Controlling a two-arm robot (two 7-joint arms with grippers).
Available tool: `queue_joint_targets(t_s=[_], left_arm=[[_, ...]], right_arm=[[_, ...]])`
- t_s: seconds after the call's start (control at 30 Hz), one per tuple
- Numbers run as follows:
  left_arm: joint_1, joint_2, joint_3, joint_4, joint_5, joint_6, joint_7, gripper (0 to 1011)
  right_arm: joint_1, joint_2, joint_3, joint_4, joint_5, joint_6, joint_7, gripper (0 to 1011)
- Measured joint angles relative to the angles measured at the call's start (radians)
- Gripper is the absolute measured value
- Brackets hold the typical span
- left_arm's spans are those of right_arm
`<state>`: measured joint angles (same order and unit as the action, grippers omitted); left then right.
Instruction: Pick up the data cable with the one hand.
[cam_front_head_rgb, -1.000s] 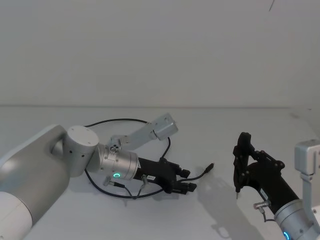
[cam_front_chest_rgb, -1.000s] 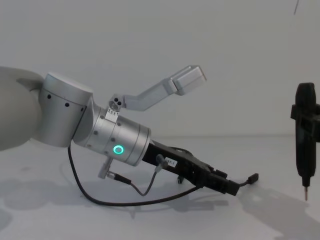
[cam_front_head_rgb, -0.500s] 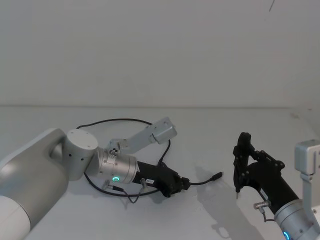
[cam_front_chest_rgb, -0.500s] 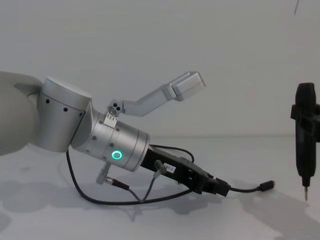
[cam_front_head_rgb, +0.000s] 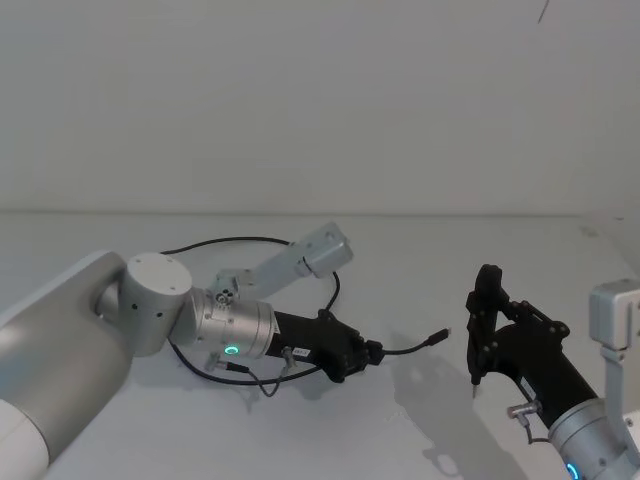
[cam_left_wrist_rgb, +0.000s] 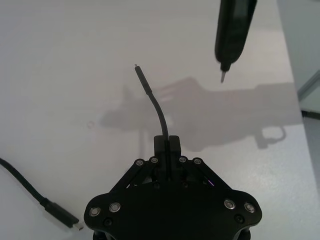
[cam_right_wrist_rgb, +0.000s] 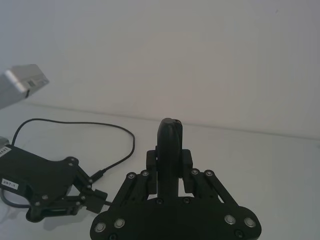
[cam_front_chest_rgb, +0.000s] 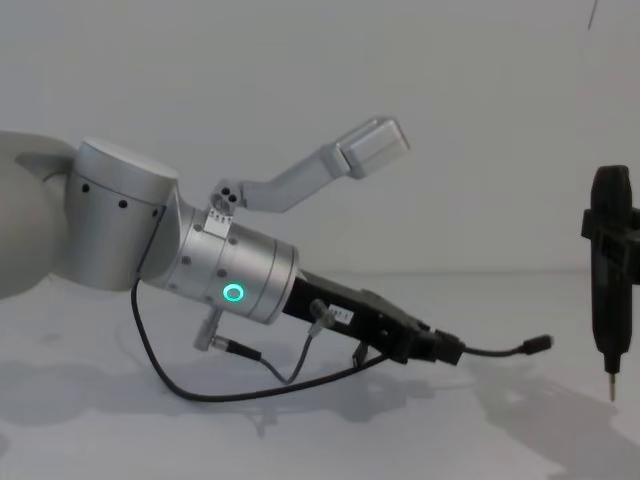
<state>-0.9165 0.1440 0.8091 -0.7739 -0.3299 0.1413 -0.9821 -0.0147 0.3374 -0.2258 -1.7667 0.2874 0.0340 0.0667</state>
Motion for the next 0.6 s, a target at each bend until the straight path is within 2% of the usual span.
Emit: queue_joint_targets(t_s=[0.27, 0.3, 0.6], left_arm=[[0.047, 0.035, -0.027, -0.116, -0.032, 0.010, 0.028, 41], [0.063, 0.049, -0.034, -0.155, -0.042, 0.020, 0.036, 41], [0.106, 0.091, -0.047, -0.265, -0.068, 0.053, 0.054, 41]], right_arm=[[0.000, 0.000, 0.000, 0.000, 0.000, 0.000, 0.000, 279], [0.000, 0.000, 0.000, 0.000, 0.000, 0.000, 0.000, 279], [0.000, -0.001, 0.000, 0.000, 0.000, 0.000, 0.000, 279]])
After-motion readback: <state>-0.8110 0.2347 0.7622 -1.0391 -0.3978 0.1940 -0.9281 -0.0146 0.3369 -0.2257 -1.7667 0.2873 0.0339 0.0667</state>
